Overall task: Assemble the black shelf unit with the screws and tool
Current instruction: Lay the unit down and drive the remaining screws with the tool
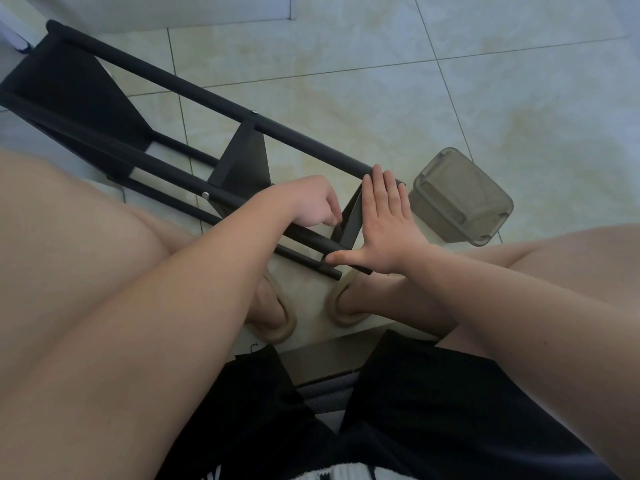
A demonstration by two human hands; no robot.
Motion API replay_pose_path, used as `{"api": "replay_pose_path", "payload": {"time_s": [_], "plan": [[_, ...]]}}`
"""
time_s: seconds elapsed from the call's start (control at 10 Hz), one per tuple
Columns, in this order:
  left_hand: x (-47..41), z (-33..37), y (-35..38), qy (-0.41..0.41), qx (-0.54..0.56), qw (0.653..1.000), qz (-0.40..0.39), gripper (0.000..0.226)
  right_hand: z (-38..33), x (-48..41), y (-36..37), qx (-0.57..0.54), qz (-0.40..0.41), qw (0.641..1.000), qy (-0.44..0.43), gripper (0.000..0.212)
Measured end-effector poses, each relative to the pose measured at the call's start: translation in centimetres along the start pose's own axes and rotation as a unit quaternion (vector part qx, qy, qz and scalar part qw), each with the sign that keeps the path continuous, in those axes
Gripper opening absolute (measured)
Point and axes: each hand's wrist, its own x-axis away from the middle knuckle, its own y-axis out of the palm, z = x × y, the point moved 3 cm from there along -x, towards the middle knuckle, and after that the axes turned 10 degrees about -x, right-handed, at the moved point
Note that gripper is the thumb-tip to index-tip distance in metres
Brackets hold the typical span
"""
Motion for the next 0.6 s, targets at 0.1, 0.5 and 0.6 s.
{"api": "replay_pose_path", "payload": {"time_s": [0.1,0.5,0.6], "plan": [[-0.2,0.0,0.2,-0.016,0.074,0.997,0.009,0.022,0.0,0.0,0.0,-0.002,0.002,1.0,-0.001,0.154],[-0.7,0.3,1.8,-0.084,0.181,0.975,0.094,0.007,0.0,0.0,0.0,-0.003,0.0,1.0,0.002,0.155],[-0.8,0.3,1.9,-0.087,0.194,0.973,0.093,0.009,0.0,0.0,0.0,-0.004,0.0,1.0,0.002,0.155]]}}
